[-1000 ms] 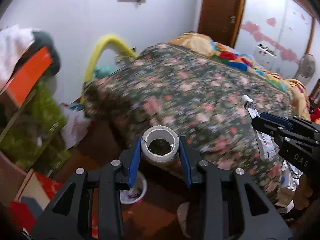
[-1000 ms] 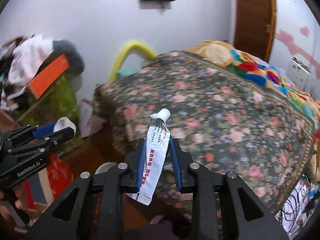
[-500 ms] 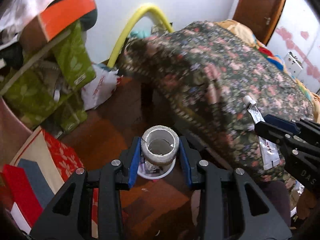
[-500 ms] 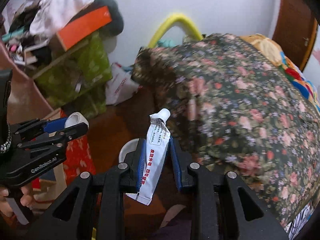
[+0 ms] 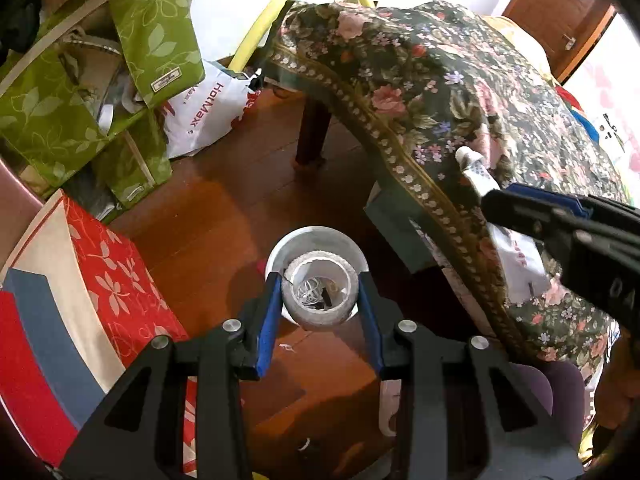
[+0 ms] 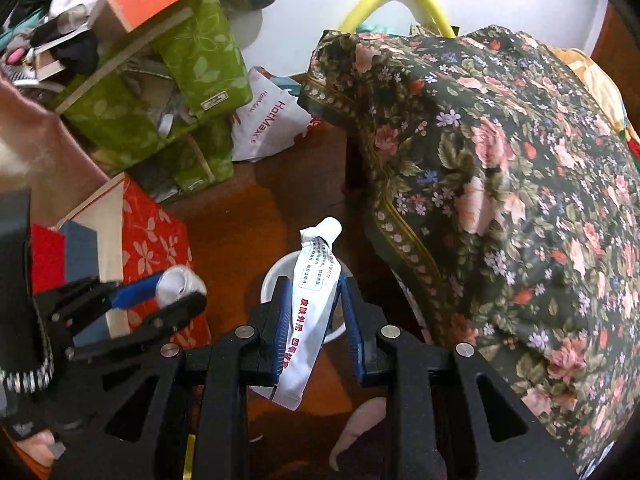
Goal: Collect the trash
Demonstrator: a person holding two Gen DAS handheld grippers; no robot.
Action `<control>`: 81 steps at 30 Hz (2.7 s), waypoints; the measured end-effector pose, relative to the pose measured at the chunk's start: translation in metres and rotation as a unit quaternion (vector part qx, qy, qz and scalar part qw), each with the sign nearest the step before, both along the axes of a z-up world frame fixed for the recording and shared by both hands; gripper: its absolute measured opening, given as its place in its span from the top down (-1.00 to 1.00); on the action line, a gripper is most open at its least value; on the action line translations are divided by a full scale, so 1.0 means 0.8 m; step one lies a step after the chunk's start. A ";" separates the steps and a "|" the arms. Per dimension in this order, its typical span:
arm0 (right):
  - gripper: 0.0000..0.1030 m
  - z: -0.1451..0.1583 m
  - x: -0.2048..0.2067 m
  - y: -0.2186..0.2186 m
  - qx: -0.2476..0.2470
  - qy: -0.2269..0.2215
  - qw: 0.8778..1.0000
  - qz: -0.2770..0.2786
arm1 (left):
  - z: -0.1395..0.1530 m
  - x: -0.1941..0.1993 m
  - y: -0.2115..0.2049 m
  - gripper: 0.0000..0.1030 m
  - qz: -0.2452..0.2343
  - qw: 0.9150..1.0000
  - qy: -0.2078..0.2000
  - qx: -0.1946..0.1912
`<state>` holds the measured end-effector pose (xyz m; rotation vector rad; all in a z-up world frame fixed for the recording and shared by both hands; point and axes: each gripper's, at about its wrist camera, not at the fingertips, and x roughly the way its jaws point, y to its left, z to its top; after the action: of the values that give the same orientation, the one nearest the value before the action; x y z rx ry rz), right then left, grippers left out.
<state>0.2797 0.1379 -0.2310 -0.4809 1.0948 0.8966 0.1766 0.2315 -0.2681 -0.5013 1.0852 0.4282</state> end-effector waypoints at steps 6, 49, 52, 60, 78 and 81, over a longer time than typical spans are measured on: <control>0.25 -0.004 0.023 0.011 0.002 0.032 0.999 -0.019 | -0.004 0.017 0.005 0.29 -0.006 1.000 0.001 -0.002; 0.25 0.282 -0.155 -0.324 0.217 -0.238 0.928 -0.189 | 0.344 -0.132 -0.250 -0.11 -0.157 0.922 -0.313 0.165; 0.25 0.290 -0.181 -0.351 0.232 -0.258 0.911 -0.221 | 0.354 -0.166 -0.275 -0.11 -0.174 0.907 -0.339 0.179; -0.39 0.289 -0.238 -0.387 0.246 -0.306 0.881 -0.266 | 0.354 -0.217 -0.299 -0.82 -0.176 0.892 -0.370 0.189; -1.00 0.278 -0.269 -0.412 0.239 -0.311 0.869 -0.302 | 0.333 -0.227 -0.303 -0.94 -0.183 0.898 -0.355 0.183; -1.00 0.277 -0.268 -0.412 0.237 -0.309 0.869 -0.304 | 0.331 -0.227 -0.305 -0.94 -0.185 0.899 -0.352 0.183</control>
<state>0.0650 -0.1917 -0.0093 0.0183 0.3560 0.3667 -0.0049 -0.0128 -0.0032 -0.0811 0.3607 0.0829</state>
